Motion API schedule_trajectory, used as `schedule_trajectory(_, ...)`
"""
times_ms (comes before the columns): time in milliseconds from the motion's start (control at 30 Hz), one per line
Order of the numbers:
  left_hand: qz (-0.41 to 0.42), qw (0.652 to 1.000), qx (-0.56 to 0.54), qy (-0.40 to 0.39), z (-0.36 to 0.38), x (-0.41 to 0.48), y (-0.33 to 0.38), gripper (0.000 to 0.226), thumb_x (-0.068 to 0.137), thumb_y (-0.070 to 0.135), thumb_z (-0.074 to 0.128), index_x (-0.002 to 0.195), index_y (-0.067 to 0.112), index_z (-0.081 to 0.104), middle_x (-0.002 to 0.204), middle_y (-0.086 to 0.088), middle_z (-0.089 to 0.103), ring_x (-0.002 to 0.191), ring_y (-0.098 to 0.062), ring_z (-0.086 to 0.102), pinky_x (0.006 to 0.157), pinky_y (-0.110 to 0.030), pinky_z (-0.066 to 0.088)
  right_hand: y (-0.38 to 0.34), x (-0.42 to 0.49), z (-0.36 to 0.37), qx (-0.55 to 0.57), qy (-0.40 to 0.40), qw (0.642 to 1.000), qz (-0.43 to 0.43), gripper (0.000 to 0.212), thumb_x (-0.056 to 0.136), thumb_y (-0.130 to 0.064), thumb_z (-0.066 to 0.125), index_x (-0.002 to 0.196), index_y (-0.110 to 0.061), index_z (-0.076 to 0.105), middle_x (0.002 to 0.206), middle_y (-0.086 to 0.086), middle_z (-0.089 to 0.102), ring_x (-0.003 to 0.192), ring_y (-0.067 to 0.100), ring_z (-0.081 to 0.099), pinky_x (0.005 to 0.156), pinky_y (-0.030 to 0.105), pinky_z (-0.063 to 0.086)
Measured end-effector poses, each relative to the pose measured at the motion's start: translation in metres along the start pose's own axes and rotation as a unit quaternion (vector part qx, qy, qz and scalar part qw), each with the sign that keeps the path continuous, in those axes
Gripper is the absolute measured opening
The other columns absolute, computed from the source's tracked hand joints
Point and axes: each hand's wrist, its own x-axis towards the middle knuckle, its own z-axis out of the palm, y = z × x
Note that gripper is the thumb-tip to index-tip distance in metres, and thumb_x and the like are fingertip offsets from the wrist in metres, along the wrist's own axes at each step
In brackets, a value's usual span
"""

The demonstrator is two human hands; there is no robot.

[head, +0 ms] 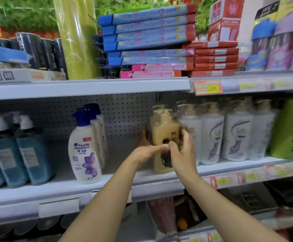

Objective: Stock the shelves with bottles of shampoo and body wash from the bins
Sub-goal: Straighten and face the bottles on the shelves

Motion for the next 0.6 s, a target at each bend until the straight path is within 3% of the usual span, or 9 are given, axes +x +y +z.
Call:
schedule_trajectory(67, 0.029, 0.999, 0.004, -0.028, -0.001, 0.009, 0.000, 0.109, 0.069, 0.030, 0.088, 0.156, 0.024, 0.024, 0.151, -0.003, 0.045, 0.125, -0.013, 0.052, 0.089, -0.011, 0.040, 0.000, 0.000, -0.001, -0.008, -0.002, 1.000, -0.005, 0.060, 0.099, -0.023, 0.050, 0.153, -0.024, 0.024, 0.159, -0.005, 0.024, 0.145, 0.013, 0.024, 0.120, 0.043, 0.025)
schedule_trajectory(133, 0.061, 0.998, 0.009, -0.027, 0.000, 0.014, -0.001, 0.108, 0.065, 0.033, 0.088, 0.154, 0.028, 0.026, 0.144, 0.000, 0.051, 0.108, -0.002, 0.056, 0.072, -0.009, 0.044, 0.001, 0.002, -0.001, -0.016, -0.004, 1.000, -0.004, 0.059, 0.100, -0.025, 0.049, 0.153, -0.024, 0.025, 0.158, -0.006, 0.024, 0.145, 0.012, 0.024, 0.120, 0.043, 0.026)
schedule_trajectory(267, 0.069, 0.998, -0.012, -0.002, -0.004, 0.022, -0.007, 0.105, 0.064, 0.032, 0.087, 0.151, 0.030, 0.030, 0.141, 0.001, 0.054, 0.110, -0.009, 0.055, 0.078, -0.017, 0.040, 0.002, 0.006, 0.001, -0.013, -0.006, 1.000, -0.004, 0.051, 0.100, -0.030, 0.047, 0.149, -0.025, 0.033, 0.149, -0.007, 0.032, 0.137, 0.012, 0.035, 0.114, 0.042, 0.036)
schedule_trajectory(400, 0.103, 0.994, 0.025, 0.004, -0.011, 0.027, -0.009, 0.097, 0.063, 0.027, 0.092, 0.145, 0.031, 0.039, 0.129, 0.005, 0.063, 0.113, -0.011, 0.062, 0.094, -0.031, 0.050, 0.002, 0.006, 0.005, 0.001, -0.002, 1.000, -0.004, 0.049, 0.101, -0.029, 0.046, 0.148, -0.023, 0.034, 0.142, -0.011, 0.034, 0.129, 0.003, 0.033, 0.110, 0.030, 0.033)
schedule_trajectory(500, 0.111, 0.993, 0.029, -0.005, -0.020, 0.024, -0.009, 0.095, 0.065, 0.025, 0.092, 0.144, 0.032, 0.039, 0.128, 0.006, 0.064, 0.114, -0.010, 0.063, 0.092, -0.028, 0.053, 0.005, 0.005, 0.007, 0.020, -0.011, 1.000, 0.011, 0.049, 0.103, -0.035, 0.040, 0.150, -0.023, 0.030, 0.140, -0.009, 0.035, 0.127, 0.004, 0.034, 0.105, 0.028, 0.033)
schedule_trajectory(600, 0.119, 0.991, 0.054, -0.007, -0.033, 0.020, -0.009, 0.090, 0.068, 0.025, 0.089, 0.143, 0.030, 0.040, 0.130, 0.008, 0.061, 0.116, -0.009, 0.060, 0.086, -0.020, 0.052, 0.006, 0.006, 0.016, 0.034, -0.040, 0.998, 0.034, 0.044, 0.102, -0.048, 0.036, 0.138, -0.023, 0.039, 0.136, -0.004, 0.042, 0.125, 0.012, 0.042, 0.096, 0.026, 0.040)
